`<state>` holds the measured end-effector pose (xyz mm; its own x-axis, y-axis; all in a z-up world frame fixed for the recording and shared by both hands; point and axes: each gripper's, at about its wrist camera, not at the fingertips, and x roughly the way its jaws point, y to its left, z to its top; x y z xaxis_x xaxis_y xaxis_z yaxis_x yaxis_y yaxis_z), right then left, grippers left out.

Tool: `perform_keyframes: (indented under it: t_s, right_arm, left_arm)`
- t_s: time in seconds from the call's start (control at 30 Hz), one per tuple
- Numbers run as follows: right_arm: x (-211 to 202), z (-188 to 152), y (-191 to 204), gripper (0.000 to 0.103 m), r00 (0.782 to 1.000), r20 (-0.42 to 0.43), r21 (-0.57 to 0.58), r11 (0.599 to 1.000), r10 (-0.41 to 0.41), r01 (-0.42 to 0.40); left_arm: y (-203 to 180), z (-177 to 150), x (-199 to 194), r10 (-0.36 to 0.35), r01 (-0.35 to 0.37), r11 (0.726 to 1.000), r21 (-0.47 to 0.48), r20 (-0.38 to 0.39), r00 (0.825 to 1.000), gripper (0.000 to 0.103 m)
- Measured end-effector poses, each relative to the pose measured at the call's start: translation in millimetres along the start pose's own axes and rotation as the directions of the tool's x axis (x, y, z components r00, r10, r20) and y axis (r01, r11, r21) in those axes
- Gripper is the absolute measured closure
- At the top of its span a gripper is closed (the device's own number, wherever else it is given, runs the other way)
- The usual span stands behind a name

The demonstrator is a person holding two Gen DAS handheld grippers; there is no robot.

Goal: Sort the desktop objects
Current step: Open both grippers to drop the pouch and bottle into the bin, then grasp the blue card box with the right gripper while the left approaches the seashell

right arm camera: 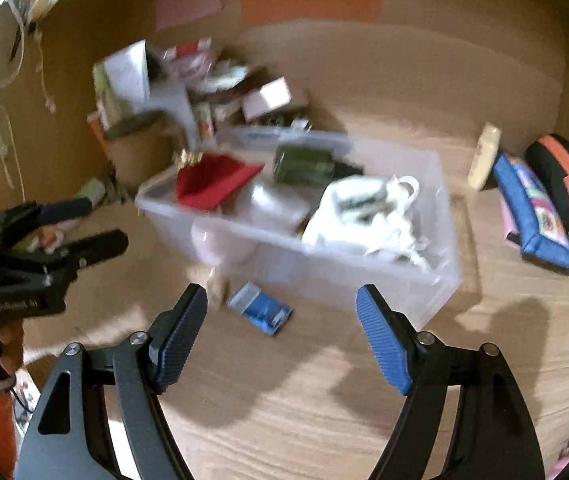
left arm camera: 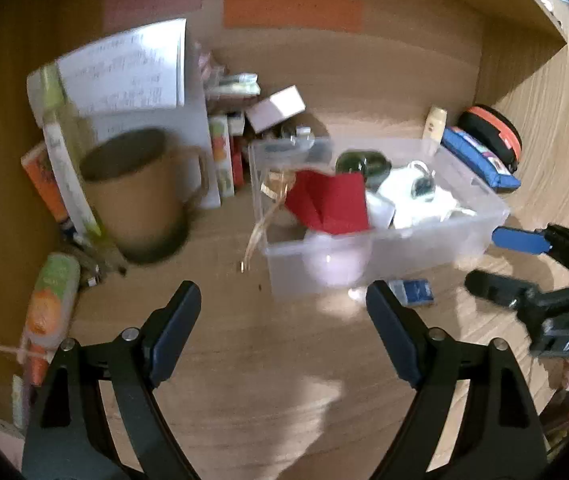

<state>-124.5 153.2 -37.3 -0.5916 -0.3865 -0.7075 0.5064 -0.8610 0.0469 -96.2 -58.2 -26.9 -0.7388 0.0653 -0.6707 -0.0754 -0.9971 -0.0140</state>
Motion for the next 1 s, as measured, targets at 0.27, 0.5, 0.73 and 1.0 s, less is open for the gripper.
perform_keyframes:
  t_s: [0.27,0.5,0.73,1.0]
  right_arm:
    - [39.6,-6.4,20.0,0.029,0.995,-0.088,-0.114,0.993,-0.05,0.039]
    - [64.5,-4.2,27.0,0.03,0.988,-0.146,-0.161,0.987,-0.044,0.02]
    - [67.1,-9.3,27.1,0.035,0.991,-0.131,-0.145,0.989,-0.022,0.002]
    - [69.3,-10.2,23.6,0.054,0.993,-0.12,-0.113,0.994,-0.013,0.0]
  left_arm:
    - [7.0,-26.1,5.2,0.012,-0.013,1.0,-0.025,-0.051,0.999,0.018]
    - [15.3,-36.2,10.9,0.018,-0.022,0.999,-0.05,-0.083,0.996,0.018]
    - [8.2,-34.1,16.3,0.007,-0.011,0.999,-0.052,-0.088,0.996,0.018]
    - [-10.5,-33.6,23.7,-0.016,0.012,0.999,-0.031,-0.101,0.995,0.018]
